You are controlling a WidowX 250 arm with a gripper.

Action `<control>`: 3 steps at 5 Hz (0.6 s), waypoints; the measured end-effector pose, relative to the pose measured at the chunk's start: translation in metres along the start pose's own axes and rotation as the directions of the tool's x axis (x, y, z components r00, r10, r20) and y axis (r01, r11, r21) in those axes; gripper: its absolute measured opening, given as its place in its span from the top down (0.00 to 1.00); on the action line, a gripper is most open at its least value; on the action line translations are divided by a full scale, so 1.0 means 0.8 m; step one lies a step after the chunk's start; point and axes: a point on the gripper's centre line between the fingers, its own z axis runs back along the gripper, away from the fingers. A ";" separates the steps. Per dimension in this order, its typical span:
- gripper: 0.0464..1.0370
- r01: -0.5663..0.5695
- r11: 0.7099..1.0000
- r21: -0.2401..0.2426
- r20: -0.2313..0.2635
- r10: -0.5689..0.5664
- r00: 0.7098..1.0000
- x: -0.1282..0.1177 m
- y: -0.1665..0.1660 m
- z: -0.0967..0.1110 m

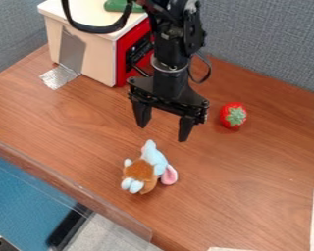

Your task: Move the green object to the lower left part of the wooden table

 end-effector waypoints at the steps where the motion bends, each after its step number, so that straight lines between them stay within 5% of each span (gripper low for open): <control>1: 0.04 -0.002 1.000 0.005 -0.032 0.002 0.999 -0.005 0.001 -0.008; 2: 0.04 -0.052 0.999 0.001 -0.043 0.052 0.998 0.013 0.016 0.018; 3: 0.04 -0.113 0.994 0.002 -0.001 0.113 0.994 0.048 0.042 0.053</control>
